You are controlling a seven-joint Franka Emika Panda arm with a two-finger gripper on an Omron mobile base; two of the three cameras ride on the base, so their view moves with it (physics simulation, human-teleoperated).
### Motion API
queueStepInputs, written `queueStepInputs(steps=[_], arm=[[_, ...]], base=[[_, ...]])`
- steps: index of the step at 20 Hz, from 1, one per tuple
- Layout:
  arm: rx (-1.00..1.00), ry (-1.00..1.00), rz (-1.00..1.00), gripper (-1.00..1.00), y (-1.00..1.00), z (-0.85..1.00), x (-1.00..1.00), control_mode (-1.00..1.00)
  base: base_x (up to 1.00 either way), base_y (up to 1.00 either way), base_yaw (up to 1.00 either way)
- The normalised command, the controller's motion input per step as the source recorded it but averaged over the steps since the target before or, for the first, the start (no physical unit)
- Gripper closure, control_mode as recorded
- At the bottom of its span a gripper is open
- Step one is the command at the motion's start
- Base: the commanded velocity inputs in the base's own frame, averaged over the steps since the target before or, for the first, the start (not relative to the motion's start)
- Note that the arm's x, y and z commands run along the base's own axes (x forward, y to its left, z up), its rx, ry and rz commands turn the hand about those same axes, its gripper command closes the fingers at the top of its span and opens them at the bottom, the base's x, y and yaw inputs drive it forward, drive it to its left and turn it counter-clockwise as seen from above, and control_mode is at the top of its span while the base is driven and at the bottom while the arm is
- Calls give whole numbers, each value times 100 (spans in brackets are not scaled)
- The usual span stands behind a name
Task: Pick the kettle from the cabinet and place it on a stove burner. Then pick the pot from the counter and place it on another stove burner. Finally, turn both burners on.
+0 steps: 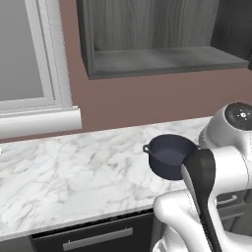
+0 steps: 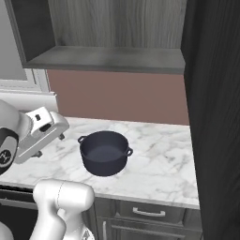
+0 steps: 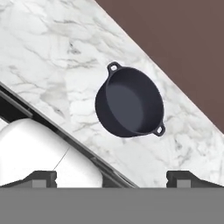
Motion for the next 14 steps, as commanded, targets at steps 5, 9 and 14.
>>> queueStepInputs(steps=[5,9,14], arm=[[-3,1,0,-100,0,-31,2,-100],[-1,4,0,-100,0,-37,5,-100],[-1,5,0,-100,0,-38,6,-100]], base=[[0,0,0],[0,0,0],[0,0,0]])
